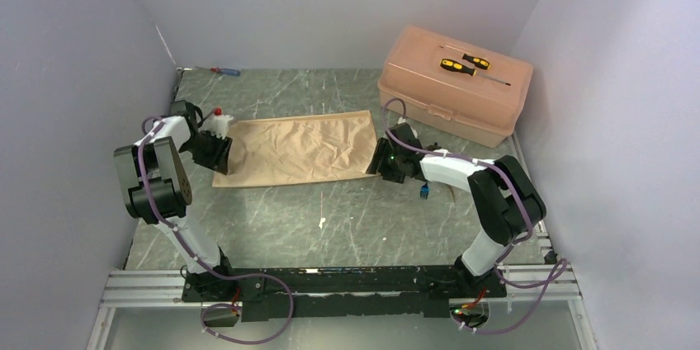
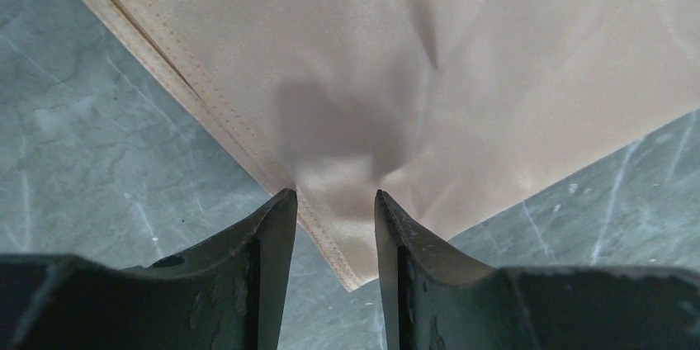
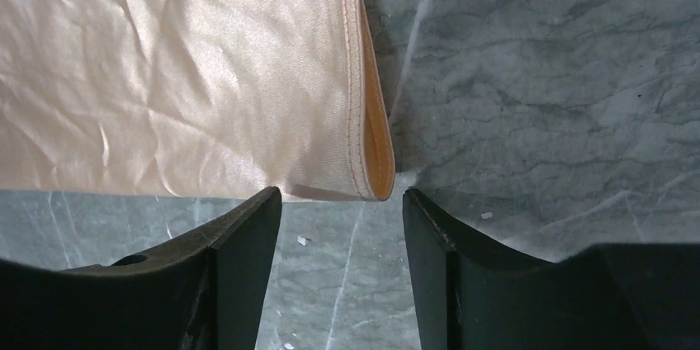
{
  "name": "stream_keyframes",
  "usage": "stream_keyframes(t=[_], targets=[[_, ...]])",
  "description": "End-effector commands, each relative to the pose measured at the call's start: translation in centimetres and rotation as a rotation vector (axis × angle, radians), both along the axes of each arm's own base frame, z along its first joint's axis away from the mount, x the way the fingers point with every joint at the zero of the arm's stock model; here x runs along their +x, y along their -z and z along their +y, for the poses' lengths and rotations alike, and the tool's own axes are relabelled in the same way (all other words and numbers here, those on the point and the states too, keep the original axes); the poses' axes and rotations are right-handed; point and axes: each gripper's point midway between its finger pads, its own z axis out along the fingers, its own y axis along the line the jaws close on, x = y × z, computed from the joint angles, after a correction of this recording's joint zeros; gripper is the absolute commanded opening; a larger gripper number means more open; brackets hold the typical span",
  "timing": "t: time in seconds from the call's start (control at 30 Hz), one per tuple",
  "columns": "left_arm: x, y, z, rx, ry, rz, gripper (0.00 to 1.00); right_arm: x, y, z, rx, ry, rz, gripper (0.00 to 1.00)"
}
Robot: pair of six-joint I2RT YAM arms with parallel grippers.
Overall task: Fold the napkin into a case and place the utensils inside
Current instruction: Pick up the rectangle-folded napkin from the center of the board.
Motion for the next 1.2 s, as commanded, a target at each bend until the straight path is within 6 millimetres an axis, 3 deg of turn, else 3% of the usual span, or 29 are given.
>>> stream_keyframes(t=[0.0,0.17,0.37,0.47,0.67,0.77,0.93,1.07,1.17], targets=[[1.3,0.5,1.3,0.066,0.028,-0.054,0.44,0.5,0.7,-0.9,0.0,0.055,-0.011,0.6],[0.9,1.5,1.6,0.086,0.031,-0.041,0.43,1.4,0.8,-0.3,0.025,0.069,-0.022,0.48],[0.6,2.5,2.2,0.117,0.036,-0.024,0.4,1.6,1.1,-1.7,0.009,0.12,-0.022,0.12],[0.3,3.0,1.9,0.104,0.038,-0.011,0.37,1.7,0.4,-2.9,-0.013,0.143,-0.043,0.0],[-1.1,3.1,-1.3,0.017,0.08,0.027,0.33,2.2,-1.7,-5.0,-0.077,0.133,-0.093,0.0],[-1.7,2.0,-3.5,-0.076,0.102,0.029,0.33,1.9,-2.3,-5.5,-0.111,0.104,-0.105,0.0],[-2.4,0.8,-5.0,-0.157,0.107,0.045,0.32,1.7,-3.1,-2.6,-0.081,-0.037,-0.117,0.0],[-3.0,-0.3,-5.1,-0.184,0.099,0.037,0.31,2.1,-4.6,1.5,-0.111,-0.151,-0.156,0.0],[-2.2,-1.7,-3.7,-0.214,0.025,0.008,0.26,2.3,-6.0,5.4,-0.117,-0.247,-0.191,0.0]])
